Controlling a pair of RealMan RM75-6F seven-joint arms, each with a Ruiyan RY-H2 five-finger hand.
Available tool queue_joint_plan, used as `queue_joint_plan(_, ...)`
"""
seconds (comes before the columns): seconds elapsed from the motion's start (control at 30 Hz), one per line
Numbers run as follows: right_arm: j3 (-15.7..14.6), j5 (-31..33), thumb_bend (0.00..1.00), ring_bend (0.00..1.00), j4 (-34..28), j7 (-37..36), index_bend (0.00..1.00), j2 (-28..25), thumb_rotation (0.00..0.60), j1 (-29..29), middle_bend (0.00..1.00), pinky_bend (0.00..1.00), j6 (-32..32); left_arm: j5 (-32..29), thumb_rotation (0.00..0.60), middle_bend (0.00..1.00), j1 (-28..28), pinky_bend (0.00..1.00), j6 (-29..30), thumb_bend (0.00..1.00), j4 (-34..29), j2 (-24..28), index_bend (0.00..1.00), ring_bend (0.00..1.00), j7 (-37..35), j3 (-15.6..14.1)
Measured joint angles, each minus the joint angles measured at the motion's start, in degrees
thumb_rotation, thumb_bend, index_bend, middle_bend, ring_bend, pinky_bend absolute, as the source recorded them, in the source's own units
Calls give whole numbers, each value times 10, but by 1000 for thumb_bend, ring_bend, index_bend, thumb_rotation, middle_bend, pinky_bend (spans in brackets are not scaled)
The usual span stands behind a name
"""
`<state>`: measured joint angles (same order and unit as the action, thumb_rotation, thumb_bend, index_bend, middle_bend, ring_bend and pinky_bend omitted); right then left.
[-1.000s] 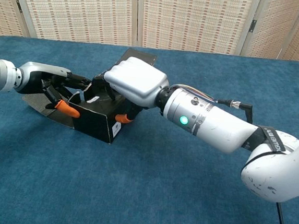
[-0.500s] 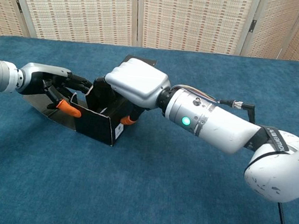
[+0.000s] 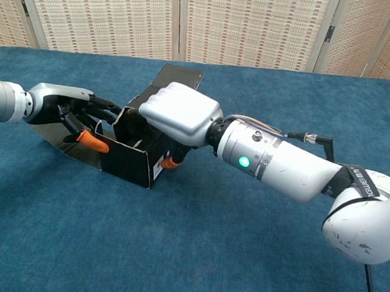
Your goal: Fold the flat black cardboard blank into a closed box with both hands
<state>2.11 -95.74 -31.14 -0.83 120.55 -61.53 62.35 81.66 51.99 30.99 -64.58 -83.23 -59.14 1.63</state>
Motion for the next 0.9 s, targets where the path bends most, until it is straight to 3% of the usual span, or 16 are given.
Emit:
queue_joint_plan(0.2,-21,-10,140,805,2,20,411,-5,600,2,478,1000,-25,-5,600,364,-3,798,-5,241,-1,-1,373,556,5,6)
queue_joint_plan(0.5,-28,-17,294,820,-9,25,750,-18,600,2,768,1000,-30,-4,600,365,-8,800,-11,240,0,0,373,556,0,10)
queue_joint_plan(0.7,-28,-20,315,827,-17,15,881,-25,600,0,926,1000,-23,0,600,364,-11,800,-10,240,-2,2,373,556,-1,12)
queue_joint_plan(0.83,-27,-20,316,827,-21,12,890,-29,600,0,939,1000,-19,0,600,364,-12,801,-11,242,-3,2,372,556,0,13)
queue_joint_plan(0.9,-26,-21,315,826,-22,13,885,-31,600,1,898,1000,-17,0,600,364,-12,801,-12,241,-4,2,372,556,1,14)
